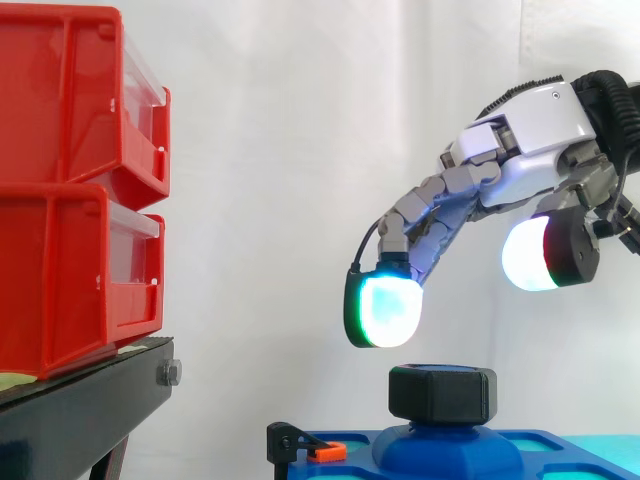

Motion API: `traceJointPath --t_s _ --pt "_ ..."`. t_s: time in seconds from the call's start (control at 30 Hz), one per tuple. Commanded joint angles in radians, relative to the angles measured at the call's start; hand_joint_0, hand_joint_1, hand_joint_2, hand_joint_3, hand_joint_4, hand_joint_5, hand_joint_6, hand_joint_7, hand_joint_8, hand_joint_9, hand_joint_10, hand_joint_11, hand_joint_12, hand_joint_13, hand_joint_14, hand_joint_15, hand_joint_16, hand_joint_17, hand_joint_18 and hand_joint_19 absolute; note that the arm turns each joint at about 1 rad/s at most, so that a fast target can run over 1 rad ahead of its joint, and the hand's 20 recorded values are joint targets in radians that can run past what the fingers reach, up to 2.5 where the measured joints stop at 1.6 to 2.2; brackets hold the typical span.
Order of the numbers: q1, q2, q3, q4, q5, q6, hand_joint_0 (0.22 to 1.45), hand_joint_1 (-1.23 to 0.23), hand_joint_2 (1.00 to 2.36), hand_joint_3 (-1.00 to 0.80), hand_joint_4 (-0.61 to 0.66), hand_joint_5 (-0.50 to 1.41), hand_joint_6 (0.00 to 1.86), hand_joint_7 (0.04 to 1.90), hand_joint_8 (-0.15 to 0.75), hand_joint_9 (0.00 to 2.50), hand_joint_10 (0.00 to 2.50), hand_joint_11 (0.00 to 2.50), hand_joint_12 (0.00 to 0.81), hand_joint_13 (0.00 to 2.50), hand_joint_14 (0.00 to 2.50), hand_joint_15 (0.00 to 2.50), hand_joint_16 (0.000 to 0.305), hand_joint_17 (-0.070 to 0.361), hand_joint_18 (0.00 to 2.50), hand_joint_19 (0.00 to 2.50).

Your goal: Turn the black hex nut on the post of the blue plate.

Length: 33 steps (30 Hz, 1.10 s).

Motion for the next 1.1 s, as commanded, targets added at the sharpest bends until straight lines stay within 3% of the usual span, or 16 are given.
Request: traceJointPath --t_s 0.0,0.17,0.47,0.77,1.07 --pt "0.012 -0.001 -0.02 0.064 0.009 0.052 0.49 -0.46 1.0 -0.5 0.18 -0.17 0.5 0.88 0.196 0.55 0.01 0.23 0.296 0.63 0.01 0.34 0.026 0.059 0.14 0.37" --pt "0.033 -0.001 -0.079 0.144 0.025 0.095 0.49 -0.45 1.0 -0.5 0.18 -0.17 0.5 0.88 0.196 0.55 0.01 0.23 0.295 0.63 0.02 0.35 0.026 0.059 0.14 0.37" --pt "0.067 -0.001 -0.121 0.167 0.052 0.115 0.49 -0.45 1.0 -0.5 0.18 -0.17 0.5 0.88 0.195 0.55 0.01 0.22 0.295 0.63 0.01 0.35 0.026 0.059 0.14 0.37" --pt "0.075 -0.001 -0.124 0.141 0.052 0.113 0.49 -0.45 1.0 -0.5 0.19 -0.17 0.5 0.88 0.195 0.56 0.01 0.23 0.294 0.63 0.01 0.35 0.026 0.058 0.14 0.37" --pt "0.07 -0.001 -0.124 0.126 0.05 0.095 0.49 -0.45 1.0 -0.5 0.19 -0.16 0.5 0.88 0.198 0.56 0.01 0.22 0.294 0.63 0.01 0.35 0.026 0.058 0.14 0.37"
